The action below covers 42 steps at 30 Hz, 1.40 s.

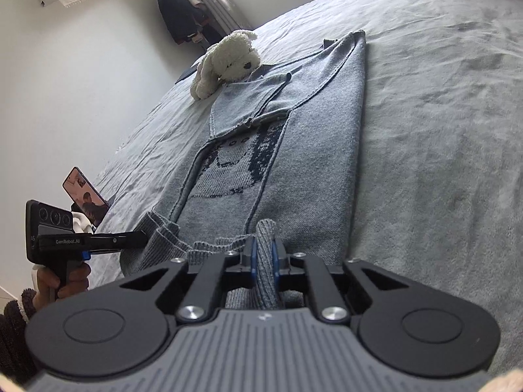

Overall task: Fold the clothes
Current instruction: 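Lift the hem with both grippers and fold it toward the collar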

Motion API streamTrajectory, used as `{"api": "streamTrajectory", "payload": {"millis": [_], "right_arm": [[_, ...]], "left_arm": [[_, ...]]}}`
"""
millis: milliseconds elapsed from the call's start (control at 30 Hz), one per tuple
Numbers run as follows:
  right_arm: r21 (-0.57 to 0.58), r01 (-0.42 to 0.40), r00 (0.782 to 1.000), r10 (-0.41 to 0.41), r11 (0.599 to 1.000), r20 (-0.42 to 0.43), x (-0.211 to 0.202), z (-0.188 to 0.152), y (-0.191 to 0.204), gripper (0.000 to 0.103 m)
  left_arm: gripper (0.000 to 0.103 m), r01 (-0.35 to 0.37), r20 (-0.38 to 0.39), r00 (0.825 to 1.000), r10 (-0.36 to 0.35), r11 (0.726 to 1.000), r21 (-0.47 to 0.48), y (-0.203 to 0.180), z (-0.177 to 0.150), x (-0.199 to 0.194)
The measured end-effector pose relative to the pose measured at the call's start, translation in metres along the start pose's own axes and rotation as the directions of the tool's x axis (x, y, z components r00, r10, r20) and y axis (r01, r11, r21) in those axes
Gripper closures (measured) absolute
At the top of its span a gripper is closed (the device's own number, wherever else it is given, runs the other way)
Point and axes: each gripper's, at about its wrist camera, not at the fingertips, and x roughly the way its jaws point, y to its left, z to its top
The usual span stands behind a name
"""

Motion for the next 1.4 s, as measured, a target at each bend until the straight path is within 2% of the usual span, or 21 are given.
{"api": "streamTrajectory", "payload": {"millis": [200, 367, 500, 567, 800, 867, 933, 1167, 1300, 1400], "right_arm": [[0.047, -0.004, 0.997, 0.0, 0.999, 0.076, -0.002, 0.012, -0.004, 0.092], [0.115, -0.004, 0.987, -0.014, 0.993, 0.159, -0.004, 0.022, -0.015, 0.092], [0.155, 0.037, 0.988, -0.059, 0.987, 0.142, 0.008, 0.023, -0.026, 0.092], [0.172, 0.041, 0.992, -0.061, 0.984, 0.113, 0.017, 0.022, -0.032, 0.091], [0.168, 0.002, 0.994, -0.02, 0.986, 0.105, 0.019, 0.03, -0.029, 0.075], [0.151, 0.01, 0.995, -0.026, 0.988, 0.1, 0.024, 0.031, -0.027, 0.078], [0.135, 0.018, 0.993, -0.033, 0.991, 0.109, 0.026, 0.035, -0.024, 0.089], [0.127, 0.03, 0.981, -0.053, 0.992, 0.187, 0.025, 0.056, -0.026, 0.09], [0.135, 0.034, 0.976, -0.062, 0.99, 0.207, 0.035, 0.069, -0.031, 0.09], [0.132, 0.045, 0.975, -0.073, 0.99, 0.212, 0.045, 0.078, -0.036, 0.09]], "left_arm": [[0.096, 0.054, 0.099, 0.994, -0.044, 0.994, -0.099, 0.011, 0.011, -0.01], [0.096, 0.065, 0.184, 0.982, -0.034, 0.983, -0.17, 0.023, 0.016, -0.015], [0.096, -0.039, 0.133, 0.989, 0.066, 0.98, -0.196, 0.032, 0.016, -0.002], [0.096, -0.066, 0.106, 0.991, 0.087, 0.979, -0.191, 0.034, 0.014, 0.005], [0.089, -0.039, 0.102, 0.993, 0.059, 0.981, -0.192, 0.037, 0.025, 0.009], [0.093, -0.037, 0.107, 0.993, 0.058, 0.982, -0.187, 0.037, 0.028, 0.011], [0.096, -0.035, 0.116, 0.992, 0.055, 0.985, -0.172, 0.035, 0.031, 0.013], [0.096, 0.005, 0.191, 0.982, 0.017, 0.993, -0.116, 0.031, 0.058, 0.012], [0.096, 0.038, 0.237, 0.972, -0.005, 0.99, -0.135, 0.039, 0.073, 0.017], [0.096, 0.014, 0.228, 0.973, 0.02, 0.989, -0.146, 0.046, 0.084, 0.031]]}}
